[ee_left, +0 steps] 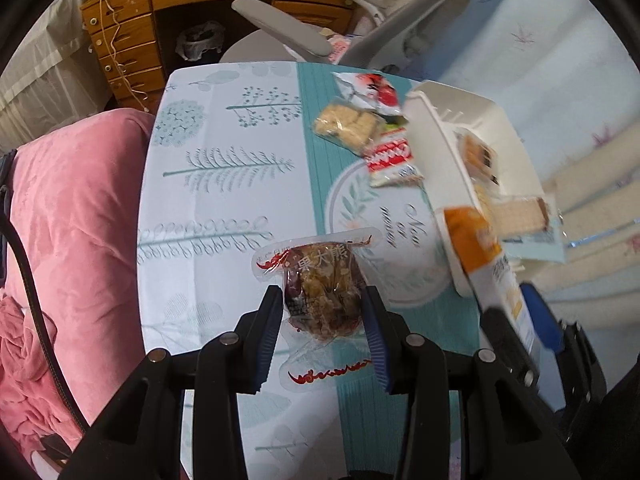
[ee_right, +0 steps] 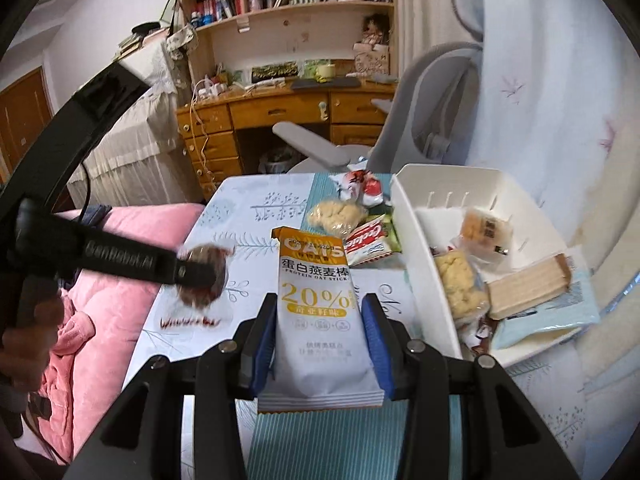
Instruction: Organize snacks
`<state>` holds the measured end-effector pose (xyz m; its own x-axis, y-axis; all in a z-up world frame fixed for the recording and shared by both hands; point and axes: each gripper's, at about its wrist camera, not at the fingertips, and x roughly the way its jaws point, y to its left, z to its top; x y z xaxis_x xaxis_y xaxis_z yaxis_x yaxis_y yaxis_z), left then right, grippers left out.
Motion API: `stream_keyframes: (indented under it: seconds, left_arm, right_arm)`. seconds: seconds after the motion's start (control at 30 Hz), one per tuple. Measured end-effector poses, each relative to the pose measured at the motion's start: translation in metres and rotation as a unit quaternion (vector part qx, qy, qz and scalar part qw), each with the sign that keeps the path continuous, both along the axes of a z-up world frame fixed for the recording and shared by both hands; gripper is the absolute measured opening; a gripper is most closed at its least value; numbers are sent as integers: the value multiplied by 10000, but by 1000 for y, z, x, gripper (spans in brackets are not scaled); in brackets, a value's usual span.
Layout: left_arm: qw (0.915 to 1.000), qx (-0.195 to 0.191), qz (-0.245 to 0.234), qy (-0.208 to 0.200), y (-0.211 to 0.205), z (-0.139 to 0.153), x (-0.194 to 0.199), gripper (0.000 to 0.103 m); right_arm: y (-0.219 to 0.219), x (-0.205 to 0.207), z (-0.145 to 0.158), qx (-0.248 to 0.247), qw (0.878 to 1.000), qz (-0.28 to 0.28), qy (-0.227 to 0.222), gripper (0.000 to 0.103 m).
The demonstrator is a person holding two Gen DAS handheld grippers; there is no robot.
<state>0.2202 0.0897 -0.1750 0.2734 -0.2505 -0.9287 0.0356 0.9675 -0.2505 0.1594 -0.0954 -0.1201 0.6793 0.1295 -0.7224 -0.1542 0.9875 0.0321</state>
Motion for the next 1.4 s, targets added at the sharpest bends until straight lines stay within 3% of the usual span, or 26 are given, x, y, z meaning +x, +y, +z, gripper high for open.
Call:
stream_keyframes:
  seconds: [0.23,0.5,0.73,0.97,1.4]
  left_arm:
    - [9998,-13,-181,54,-23,7,-21,39]
    - [9996,-82,-262,5,-58,23,-41,39]
    - [9999,-160,0,-12,-97,34,-49,39]
    - [9989,-314,209,-295,-144,52,-50,25]
    - [9923,-632,923,-527,-188,48,-56,25]
  right_arm:
    - [-23,-14,19,-7,9993,-260,-259,42]
    - [-61,-24,35,-37,9992,-310,-232,42]
    - [-96,-22,44,10,9998,-29,-217,42]
    - [-141,-15,57,-16,9990,333,-298,42]
    - [-203,19,55,-115,9965,772,-301,43]
